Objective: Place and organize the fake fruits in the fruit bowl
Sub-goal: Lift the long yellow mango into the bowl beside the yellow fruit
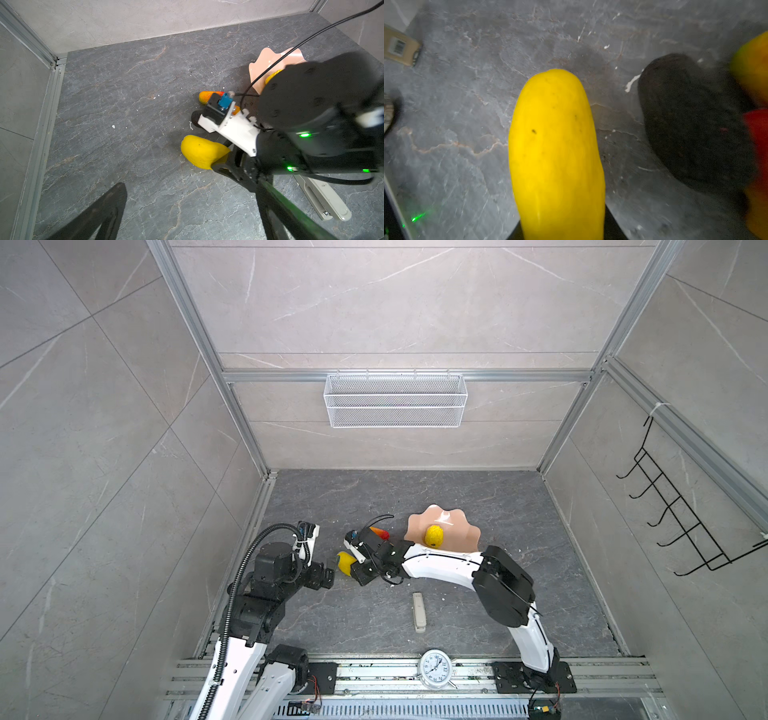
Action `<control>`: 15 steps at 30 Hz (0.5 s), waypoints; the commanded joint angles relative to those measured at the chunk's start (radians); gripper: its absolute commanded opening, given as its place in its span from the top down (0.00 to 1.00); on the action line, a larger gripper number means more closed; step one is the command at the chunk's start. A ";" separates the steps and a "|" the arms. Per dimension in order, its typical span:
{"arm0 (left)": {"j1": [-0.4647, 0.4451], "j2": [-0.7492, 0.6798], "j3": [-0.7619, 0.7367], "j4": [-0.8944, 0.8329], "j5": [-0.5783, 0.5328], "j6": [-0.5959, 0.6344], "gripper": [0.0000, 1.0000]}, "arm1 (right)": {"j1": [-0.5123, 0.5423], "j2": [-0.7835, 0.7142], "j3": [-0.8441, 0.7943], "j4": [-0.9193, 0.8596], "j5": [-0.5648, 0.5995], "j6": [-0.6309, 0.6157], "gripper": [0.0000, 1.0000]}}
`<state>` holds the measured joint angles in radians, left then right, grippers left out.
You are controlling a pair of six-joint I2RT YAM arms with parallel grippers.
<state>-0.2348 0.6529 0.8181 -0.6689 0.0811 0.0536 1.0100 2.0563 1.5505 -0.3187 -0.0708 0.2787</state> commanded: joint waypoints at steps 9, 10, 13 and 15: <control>0.005 0.003 0.004 0.009 0.003 0.017 0.00 | -0.228 -0.458 -0.284 -0.006 0.114 -0.106 0.71; 0.005 0.004 0.004 0.010 0.003 0.017 0.00 | -0.254 -0.481 -0.308 -0.009 0.123 -0.107 0.71; 0.005 0.010 0.005 0.009 0.005 0.018 0.00 | -0.331 -0.541 -0.371 -0.021 0.152 -0.118 0.71; 0.005 0.011 0.006 0.009 0.005 0.018 0.00 | -0.374 -0.563 -0.400 -0.032 0.168 -0.128 0.71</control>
<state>-0.2348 0.6613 0.8181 -0.6689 0.0807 0.0536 0.6659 1.5288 1.1915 -0.3149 0.0509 0.1795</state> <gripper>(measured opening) 0.999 0.315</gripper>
